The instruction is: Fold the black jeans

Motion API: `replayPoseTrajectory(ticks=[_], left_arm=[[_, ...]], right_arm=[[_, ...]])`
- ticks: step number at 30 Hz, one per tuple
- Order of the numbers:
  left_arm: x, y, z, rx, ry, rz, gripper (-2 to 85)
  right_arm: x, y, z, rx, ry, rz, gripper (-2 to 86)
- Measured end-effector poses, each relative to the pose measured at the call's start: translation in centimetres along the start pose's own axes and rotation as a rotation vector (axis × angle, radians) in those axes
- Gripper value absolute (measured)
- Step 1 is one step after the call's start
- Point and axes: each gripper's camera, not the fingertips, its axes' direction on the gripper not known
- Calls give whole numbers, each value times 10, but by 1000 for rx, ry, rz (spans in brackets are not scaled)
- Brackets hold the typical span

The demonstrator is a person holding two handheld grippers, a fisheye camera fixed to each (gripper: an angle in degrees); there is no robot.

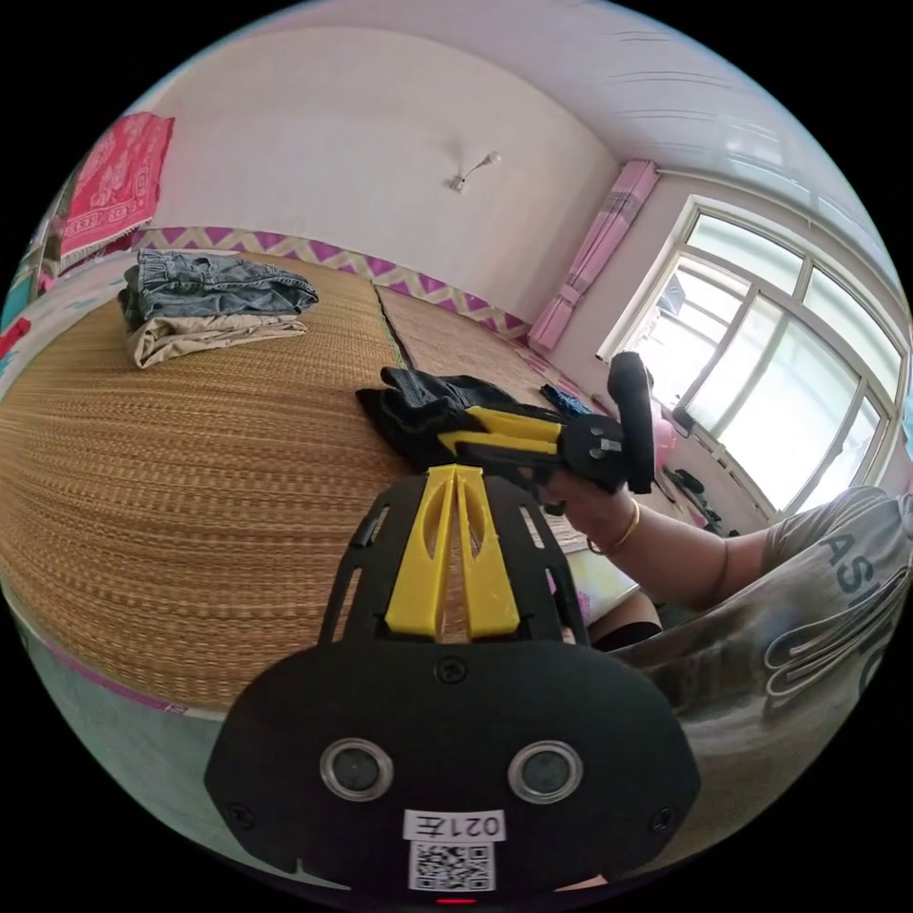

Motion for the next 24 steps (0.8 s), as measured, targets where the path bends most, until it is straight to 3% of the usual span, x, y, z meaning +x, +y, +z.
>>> replayPoseTrajectory(ticks=[3,7,11,14,16,20,24], left_arm=[[2,-16,1,-9,-19,5,-9],[10,-45,14,-41,-21,36,-7],[24,-78,47,-87,0,88,7],[39,-111,90,-164,-67,123,52],[34,-137,127,-214,-173,72,58],[12,-173,178,-337,-213,-18,56],[17,-214,210,-463,-203,13,50]], right_arm=[[110,46,-44,104,-104,237,49],[323,197,-145,275,-152,643,48],[477,397,-225,345,-2,920,48],[560,543,-233,295,108,1087,47],[604,635,-205,242,50,1201,47],[644,801,-127,21,-70,1390,46],[642,852,-138,150,-152,1395,46]])
